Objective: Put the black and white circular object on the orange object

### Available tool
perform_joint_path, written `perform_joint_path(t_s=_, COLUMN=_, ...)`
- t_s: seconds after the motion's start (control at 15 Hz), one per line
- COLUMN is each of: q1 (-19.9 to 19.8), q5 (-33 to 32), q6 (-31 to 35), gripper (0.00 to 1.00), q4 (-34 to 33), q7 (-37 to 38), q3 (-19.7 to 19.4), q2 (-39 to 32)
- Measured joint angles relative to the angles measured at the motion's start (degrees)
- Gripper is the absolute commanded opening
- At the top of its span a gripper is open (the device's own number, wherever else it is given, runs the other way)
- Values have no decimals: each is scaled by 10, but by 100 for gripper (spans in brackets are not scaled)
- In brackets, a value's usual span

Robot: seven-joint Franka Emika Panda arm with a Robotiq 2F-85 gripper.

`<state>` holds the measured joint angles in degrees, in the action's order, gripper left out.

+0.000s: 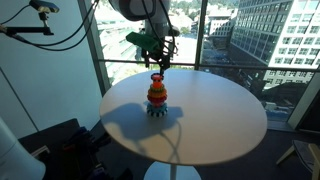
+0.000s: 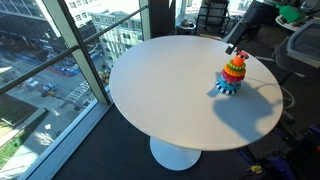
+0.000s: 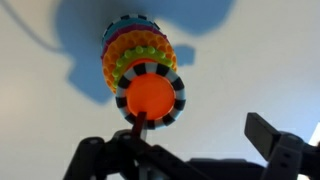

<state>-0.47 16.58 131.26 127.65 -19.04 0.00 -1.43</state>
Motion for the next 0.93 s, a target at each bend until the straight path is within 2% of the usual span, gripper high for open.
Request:
perform_joint_path(t_s=0.6, q1=0, q5=0, q6=0, gripper=100, q4=1, q7=-1, q3=2, q2=11)
perform_joint_path(t_s=0.93, q1=0, q5=33, q6=-14, gripper=100, q4=2, q7=-26, q3=3, q2=14)
